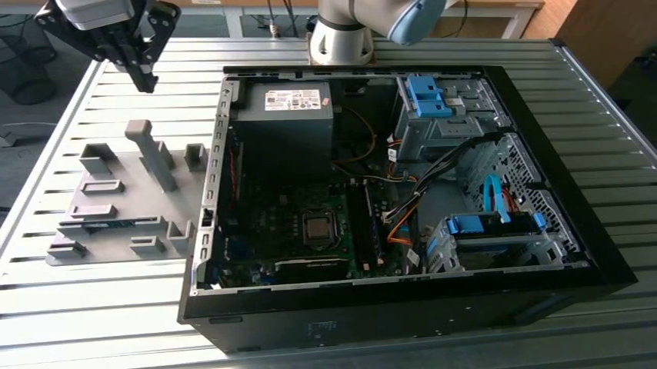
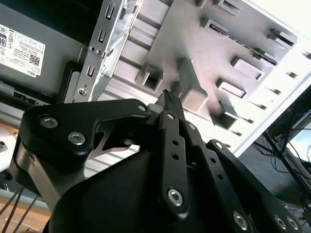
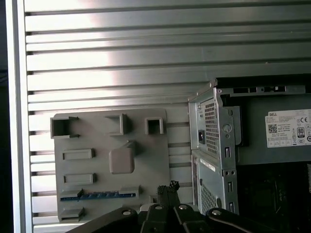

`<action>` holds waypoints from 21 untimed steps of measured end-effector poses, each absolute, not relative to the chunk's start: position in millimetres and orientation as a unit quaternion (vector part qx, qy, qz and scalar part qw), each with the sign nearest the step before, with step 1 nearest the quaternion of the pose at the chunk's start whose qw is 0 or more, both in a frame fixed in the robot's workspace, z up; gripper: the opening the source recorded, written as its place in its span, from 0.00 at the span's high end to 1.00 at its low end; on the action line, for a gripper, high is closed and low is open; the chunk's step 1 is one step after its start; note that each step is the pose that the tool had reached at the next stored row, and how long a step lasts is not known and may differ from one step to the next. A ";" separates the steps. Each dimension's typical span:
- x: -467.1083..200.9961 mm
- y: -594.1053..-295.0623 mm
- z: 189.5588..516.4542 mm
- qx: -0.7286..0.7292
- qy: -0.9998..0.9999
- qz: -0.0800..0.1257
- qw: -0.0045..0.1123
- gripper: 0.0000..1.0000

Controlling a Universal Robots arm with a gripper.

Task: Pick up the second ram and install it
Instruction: 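Reach for the second ram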

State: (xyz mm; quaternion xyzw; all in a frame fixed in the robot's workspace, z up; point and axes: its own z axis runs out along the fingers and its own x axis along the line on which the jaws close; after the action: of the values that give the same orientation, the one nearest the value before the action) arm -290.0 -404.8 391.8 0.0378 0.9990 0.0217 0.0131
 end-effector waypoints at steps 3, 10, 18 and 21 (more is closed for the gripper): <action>-293.4 -404.7 391.8 0.038 0.999 0.022 0.013 0.89; -294.3 -404.7 391.8 0.038 0.999 0.022 0.013 0.89; -296.8 -404.8 391.8 0.038 0.999 0.022 0.013 0.89; -297.5 -404.8 391.8 0.038 0.999 0.022 0.013 0.89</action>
State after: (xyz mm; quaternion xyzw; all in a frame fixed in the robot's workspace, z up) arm -297.5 -404.8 391.8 0.0378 0.9990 0.0217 0.0131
